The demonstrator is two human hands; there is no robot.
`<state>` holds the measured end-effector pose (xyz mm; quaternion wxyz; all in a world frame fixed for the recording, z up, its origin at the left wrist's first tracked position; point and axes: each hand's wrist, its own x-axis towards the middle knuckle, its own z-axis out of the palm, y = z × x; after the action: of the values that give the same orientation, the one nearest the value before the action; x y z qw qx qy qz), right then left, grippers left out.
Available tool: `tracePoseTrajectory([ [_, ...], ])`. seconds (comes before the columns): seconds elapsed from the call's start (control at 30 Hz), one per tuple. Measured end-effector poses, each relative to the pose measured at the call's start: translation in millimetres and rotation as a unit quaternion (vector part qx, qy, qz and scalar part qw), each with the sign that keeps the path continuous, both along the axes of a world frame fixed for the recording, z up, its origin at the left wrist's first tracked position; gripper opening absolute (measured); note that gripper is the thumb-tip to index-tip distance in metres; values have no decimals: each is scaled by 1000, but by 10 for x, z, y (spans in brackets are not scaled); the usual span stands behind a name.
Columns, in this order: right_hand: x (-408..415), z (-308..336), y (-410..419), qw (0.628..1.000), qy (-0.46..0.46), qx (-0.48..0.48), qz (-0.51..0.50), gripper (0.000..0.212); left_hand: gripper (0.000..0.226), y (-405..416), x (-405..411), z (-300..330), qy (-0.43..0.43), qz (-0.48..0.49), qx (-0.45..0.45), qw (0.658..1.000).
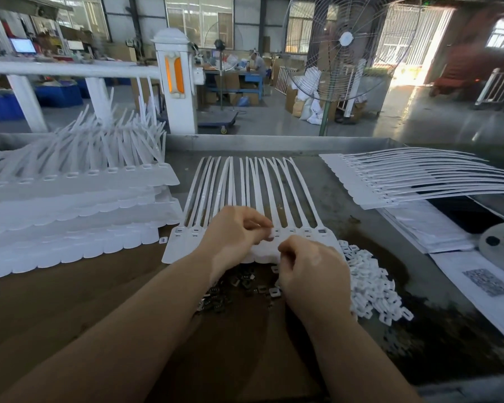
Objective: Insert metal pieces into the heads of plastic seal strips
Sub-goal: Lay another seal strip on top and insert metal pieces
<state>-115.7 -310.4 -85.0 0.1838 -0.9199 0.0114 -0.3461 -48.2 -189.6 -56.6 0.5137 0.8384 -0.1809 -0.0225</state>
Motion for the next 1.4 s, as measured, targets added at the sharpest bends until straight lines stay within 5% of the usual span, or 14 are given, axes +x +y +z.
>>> tracePoseTrajectory([
  [0.93,34,48,-15,998,-38,29,-28,5,4,-872,545,103,93,-56,115,987],
  [1.4,23,30,1,998,-38,51,-2,11,27,-941,545,175,115,-66,160,978],
])
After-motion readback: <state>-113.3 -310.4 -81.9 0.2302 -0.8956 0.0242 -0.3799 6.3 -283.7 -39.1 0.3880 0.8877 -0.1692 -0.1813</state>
